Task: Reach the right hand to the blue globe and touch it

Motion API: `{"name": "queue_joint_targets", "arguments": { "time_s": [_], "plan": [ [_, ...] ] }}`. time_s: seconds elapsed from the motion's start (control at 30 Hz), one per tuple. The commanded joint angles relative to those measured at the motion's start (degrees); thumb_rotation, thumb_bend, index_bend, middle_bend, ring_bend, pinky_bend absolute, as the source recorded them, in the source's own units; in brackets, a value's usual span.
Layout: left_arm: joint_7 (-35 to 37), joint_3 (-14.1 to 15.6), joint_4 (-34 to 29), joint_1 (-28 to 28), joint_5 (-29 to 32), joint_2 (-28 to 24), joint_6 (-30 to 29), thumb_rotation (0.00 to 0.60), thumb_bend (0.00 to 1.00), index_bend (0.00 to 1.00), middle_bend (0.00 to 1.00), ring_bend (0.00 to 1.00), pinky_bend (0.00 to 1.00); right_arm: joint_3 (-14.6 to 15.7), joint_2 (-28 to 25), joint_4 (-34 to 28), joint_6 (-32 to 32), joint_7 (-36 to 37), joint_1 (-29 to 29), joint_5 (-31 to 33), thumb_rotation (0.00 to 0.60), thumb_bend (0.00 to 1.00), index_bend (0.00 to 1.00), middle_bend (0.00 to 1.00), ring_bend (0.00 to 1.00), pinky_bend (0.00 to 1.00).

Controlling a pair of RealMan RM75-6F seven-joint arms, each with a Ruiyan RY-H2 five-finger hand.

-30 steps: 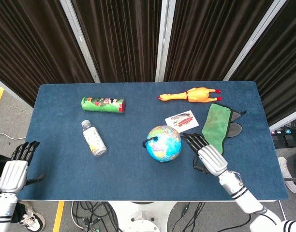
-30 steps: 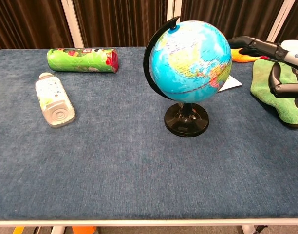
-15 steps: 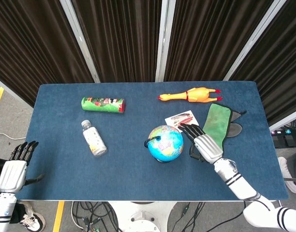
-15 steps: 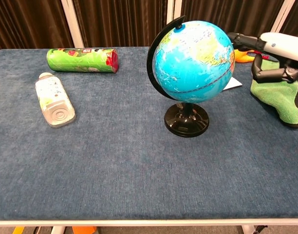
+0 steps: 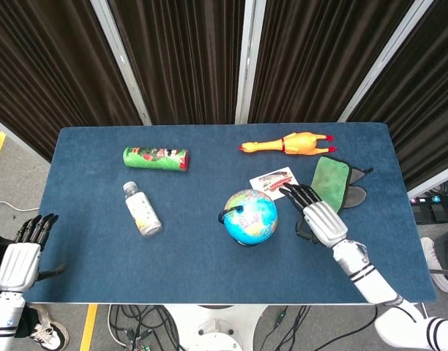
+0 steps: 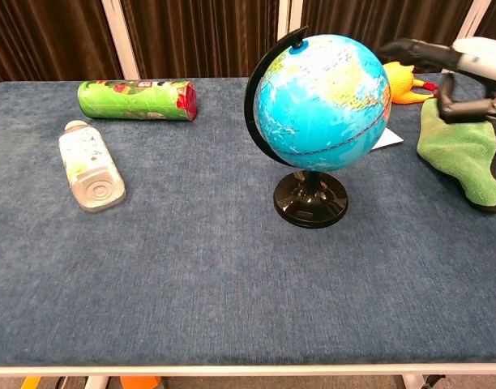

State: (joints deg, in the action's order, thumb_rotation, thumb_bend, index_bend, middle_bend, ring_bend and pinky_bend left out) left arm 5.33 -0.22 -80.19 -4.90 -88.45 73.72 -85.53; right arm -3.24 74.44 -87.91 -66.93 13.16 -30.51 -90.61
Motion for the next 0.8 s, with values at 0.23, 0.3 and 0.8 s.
{"name": "queue_joint_targets", "arguments": {
  "time_s": [0.23,0.3,0.8],
  "plan": [
    [-0.6,0.0,-0.4,-0.1,-0.2,0.0,0.0,0.6,0.0,0.06,0.05,0.0,0.08,5.4,-1.0,-2.8,-8.4,-0.3,5.3,-8.0,0.395,1.0,0.0,0.0,0.0,0.0],
    [-0.5,0.0,-0.4,0.0,-0.1,0.0,-0.1,0.6,0.0,0.06,0.05,0.0,0.08,5.9,-0.5,-2.9,-8.7,-0.5,5.5,-8.9,0.394,1.0,0.0,0.0,0.0,0.0],
    [0.7,0.1,0.5,0.3,0.1,0.1,-0.1,0.6,0.0,0.06,0.05,0.0,0.08,2.5,1.2,-2.0,-3.1,-0.4,1.8,-5.6,0.393,1.0,0.0,0.0,0.0,0.0]
  ]
}}
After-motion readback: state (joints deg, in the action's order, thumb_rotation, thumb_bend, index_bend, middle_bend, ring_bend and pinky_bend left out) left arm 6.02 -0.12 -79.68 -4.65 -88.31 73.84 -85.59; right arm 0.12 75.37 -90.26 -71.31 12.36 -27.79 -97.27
